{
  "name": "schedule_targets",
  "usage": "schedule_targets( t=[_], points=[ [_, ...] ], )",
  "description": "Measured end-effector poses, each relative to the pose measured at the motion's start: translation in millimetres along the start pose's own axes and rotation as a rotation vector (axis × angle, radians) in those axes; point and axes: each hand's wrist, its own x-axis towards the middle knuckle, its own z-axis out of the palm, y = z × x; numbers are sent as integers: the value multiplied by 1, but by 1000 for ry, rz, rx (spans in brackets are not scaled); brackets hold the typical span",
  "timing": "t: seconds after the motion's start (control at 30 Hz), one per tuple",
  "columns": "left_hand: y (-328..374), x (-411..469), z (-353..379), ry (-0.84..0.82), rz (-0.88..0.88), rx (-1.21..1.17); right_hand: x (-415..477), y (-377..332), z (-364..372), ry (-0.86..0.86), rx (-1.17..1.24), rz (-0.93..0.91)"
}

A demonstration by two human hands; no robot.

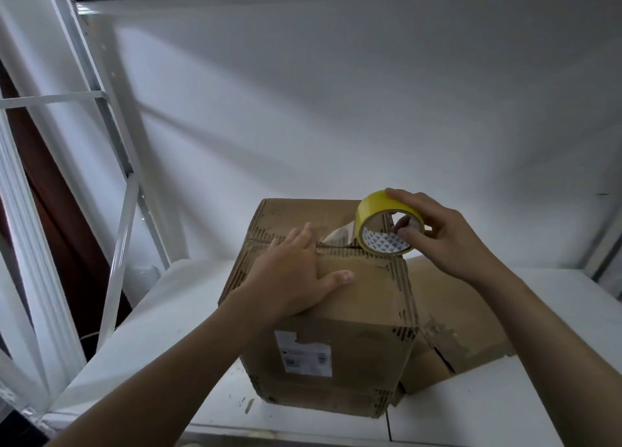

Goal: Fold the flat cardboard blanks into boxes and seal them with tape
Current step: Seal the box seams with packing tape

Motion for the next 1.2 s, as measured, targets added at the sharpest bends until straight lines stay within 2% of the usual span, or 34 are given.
schedule_targets(
  t=[0.23,0.37,0.53,0.7,0.8,0.97,1.2],
  points=[
    [11,11,8,-91,-57,78,4,-4,-1,-60,0,-31],
    [22,17,5,-123,-85,51,4,-1,1,-24,29,-35],
    [23,19,8,-78,66,-38,11,-3,-7,26,-110,-53],
    [18,16,13,-68,53,-53,21,-15,-25,-53,-297,-107],
    [17,15,12,-70,47,-80,22,-11,-51,-81,-492,-59],
    [20,12,14,-69,60,-86,4,-2,-56,-147,-488,-26],
    [18,13,16,-80,45,-81,-9,15,-50,-117,-532,-69]
  ],
)
